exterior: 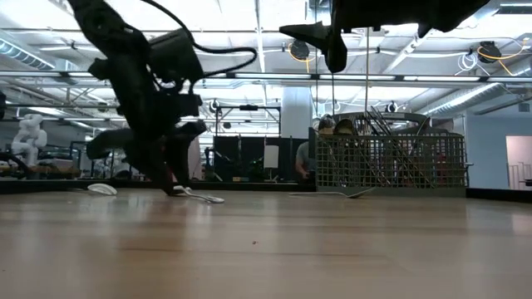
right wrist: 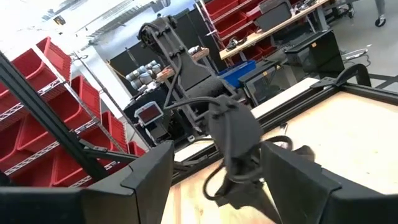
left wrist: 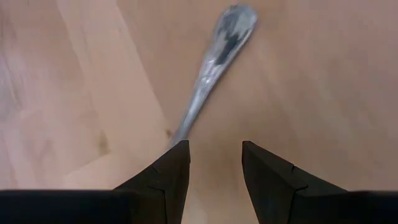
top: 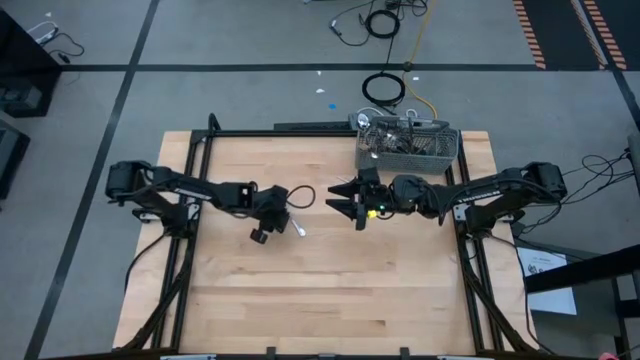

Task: Sort silverware
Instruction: Put the silver spoon into the gray utensil holder

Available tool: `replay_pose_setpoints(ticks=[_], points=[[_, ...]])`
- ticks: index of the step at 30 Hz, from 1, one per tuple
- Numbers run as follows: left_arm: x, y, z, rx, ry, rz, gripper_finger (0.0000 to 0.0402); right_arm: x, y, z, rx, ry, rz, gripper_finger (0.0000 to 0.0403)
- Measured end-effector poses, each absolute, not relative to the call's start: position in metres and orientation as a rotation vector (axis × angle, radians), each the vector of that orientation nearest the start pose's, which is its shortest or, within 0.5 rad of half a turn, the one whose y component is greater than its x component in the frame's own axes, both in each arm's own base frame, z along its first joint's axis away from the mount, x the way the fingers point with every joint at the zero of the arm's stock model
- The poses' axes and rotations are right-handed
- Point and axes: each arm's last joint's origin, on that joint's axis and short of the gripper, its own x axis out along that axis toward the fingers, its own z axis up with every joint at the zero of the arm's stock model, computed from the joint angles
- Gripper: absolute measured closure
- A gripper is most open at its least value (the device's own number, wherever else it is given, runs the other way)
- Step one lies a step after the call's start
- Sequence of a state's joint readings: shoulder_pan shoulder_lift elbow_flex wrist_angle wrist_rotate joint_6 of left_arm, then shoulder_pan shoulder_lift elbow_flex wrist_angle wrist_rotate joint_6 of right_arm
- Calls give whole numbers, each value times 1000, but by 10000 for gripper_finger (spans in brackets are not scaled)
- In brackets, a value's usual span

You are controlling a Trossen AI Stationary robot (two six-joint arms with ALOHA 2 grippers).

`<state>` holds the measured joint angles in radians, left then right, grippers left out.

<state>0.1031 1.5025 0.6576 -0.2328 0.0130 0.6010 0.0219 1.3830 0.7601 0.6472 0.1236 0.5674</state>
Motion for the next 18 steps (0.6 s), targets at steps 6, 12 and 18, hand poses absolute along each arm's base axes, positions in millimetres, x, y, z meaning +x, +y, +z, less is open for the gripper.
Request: replay_pose_setpoints(ticks=[6,12,18], points=[[265,36,133,585,1117,-270,246,301,5,270,586,-26,-36,172],[270,39,133,688,1142,-315,246,301,11,267,594,18,-5,172],[276,44,143,640,1168,-322,246,300,19,265,607,46,15,172]])
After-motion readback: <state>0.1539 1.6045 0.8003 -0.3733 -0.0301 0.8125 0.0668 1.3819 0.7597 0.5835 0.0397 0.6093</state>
